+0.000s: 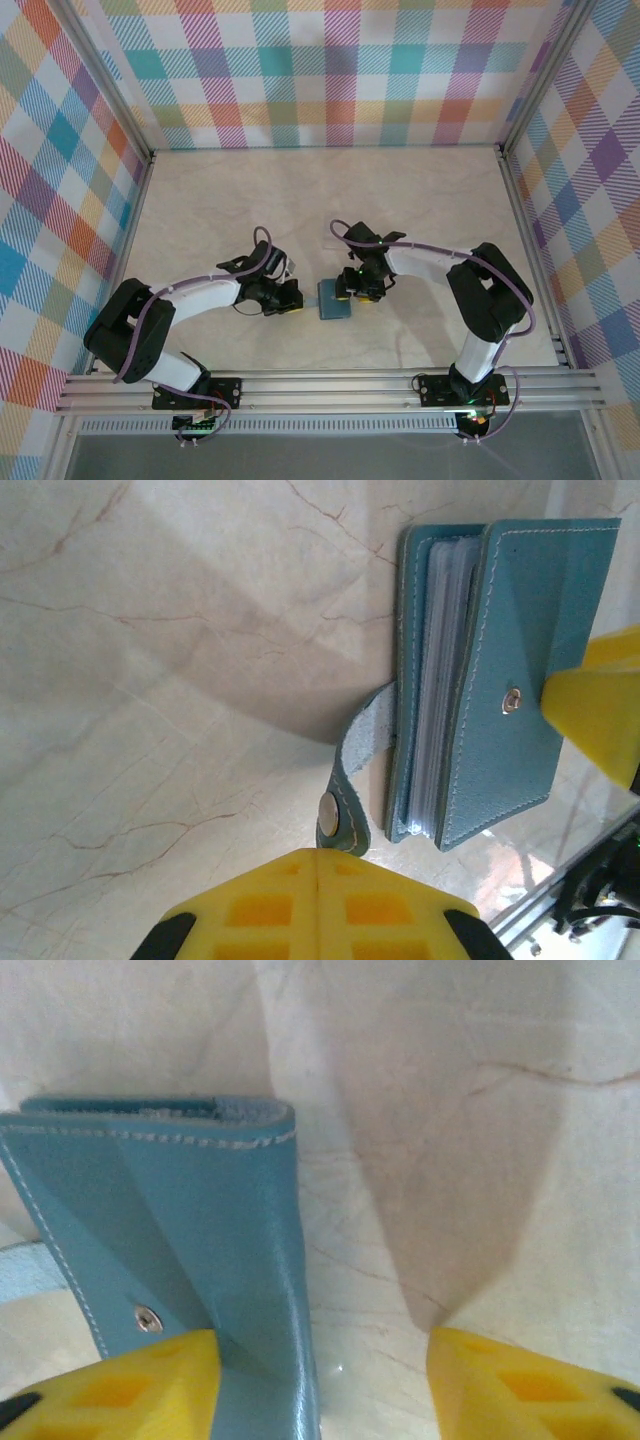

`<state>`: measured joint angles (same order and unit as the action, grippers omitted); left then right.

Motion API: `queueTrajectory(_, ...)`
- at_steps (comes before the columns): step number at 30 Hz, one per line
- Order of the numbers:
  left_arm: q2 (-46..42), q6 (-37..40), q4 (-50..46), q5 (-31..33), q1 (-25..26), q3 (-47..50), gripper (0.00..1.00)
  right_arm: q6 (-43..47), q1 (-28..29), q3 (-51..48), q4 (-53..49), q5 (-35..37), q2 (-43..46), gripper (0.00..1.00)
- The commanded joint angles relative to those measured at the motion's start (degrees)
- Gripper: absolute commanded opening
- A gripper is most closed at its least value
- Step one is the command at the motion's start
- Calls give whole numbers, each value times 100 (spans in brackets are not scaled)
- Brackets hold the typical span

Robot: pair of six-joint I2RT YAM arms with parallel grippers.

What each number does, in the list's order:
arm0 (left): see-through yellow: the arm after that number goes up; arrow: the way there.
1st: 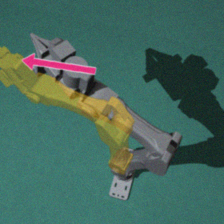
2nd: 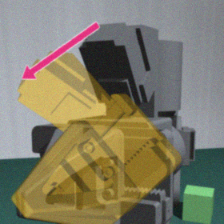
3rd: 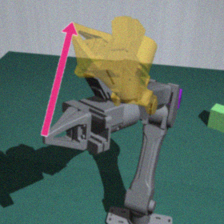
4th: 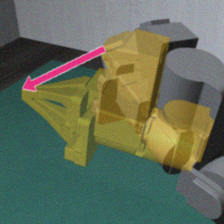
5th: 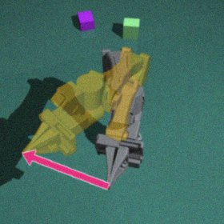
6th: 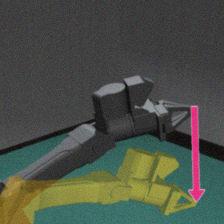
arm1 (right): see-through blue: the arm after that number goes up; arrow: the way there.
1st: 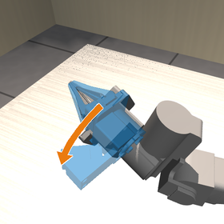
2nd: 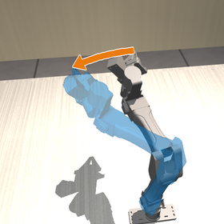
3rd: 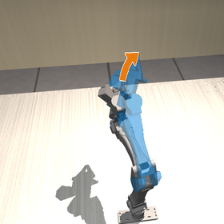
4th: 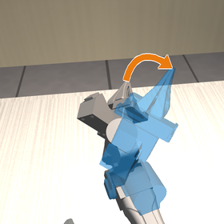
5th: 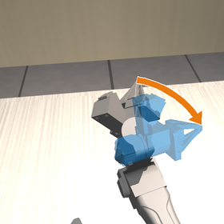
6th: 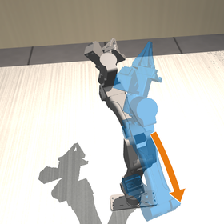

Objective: Take the credit cards out of the card holder

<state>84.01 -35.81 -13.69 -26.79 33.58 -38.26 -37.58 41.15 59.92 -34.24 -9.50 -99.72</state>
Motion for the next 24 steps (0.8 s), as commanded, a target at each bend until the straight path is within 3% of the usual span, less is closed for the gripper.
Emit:
queueTrajectory(1, -76, -25, 409, -483, -106, 193, 6, -115, 278, 424, -745, 642, 138, 66)
queueTrajectory(5, -16, 52, 498, -568, -209, 310, 6, -212, 535, 866, -1224, 1034, -16, 72)
queueTrajectory(11, 132, 191, 612, -758, -265, 302, 6, -625, 692, 1329, -1436, 1020, -381, 80)
queueTrajectory(24, 375, 465, 531, -1039, -282, 118, 6, -1023, 851, 1786, -1313, 1012, -1002, 82)
